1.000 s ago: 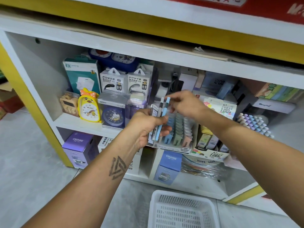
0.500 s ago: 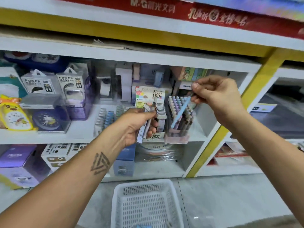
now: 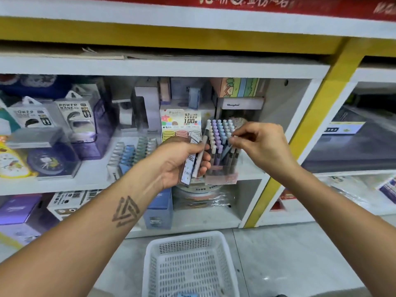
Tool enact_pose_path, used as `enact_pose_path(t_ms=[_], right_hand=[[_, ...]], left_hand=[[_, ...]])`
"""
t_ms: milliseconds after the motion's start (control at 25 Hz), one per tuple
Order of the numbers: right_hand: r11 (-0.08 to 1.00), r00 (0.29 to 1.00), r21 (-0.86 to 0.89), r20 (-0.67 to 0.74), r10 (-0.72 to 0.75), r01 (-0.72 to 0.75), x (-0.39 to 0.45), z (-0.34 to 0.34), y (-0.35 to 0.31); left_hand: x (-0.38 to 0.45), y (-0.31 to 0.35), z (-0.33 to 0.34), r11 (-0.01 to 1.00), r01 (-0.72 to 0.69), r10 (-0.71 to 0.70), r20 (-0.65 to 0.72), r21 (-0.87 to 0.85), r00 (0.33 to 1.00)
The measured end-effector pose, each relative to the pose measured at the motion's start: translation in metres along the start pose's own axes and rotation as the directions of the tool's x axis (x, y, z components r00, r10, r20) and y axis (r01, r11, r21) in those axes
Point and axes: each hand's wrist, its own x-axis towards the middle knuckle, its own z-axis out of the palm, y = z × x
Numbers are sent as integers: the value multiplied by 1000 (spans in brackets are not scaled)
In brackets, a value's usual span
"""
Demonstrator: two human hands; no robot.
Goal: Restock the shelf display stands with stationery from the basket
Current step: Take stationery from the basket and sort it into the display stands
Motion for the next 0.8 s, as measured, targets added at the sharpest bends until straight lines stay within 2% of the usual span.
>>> enact_pose_path(t_ms=[240,440,560,680,720,760,800], right_hand=[[992,992,-84,98,-84,93,4,3,1],[994,992,-89,112,-52,62,6,5,7],[967,994,-237,75,-78,94,4,12,6],[910,981,-375,139,-135,179,5,15,6],[932,983,-325,131,-126,163,7,13,7],[980,993,-184,101,-56,74,10,11,5],[996,993,49,93,73,-77,13,8,2]], left_hand=[[1,2,2,1000,13,-13,-4,5,1000],[-2,1,2,1000,-22,22,-3,17,1000],[-2,1,1,997,-63,63,2,43,998],[-1,0,2,995,-80,79,26,63,997],[-1,0,3,994,-83,80,44,70,996],[-1,1,4,993,-86,81,63,76,995],[-2,0,6,993,-86,80,82,83,993]])
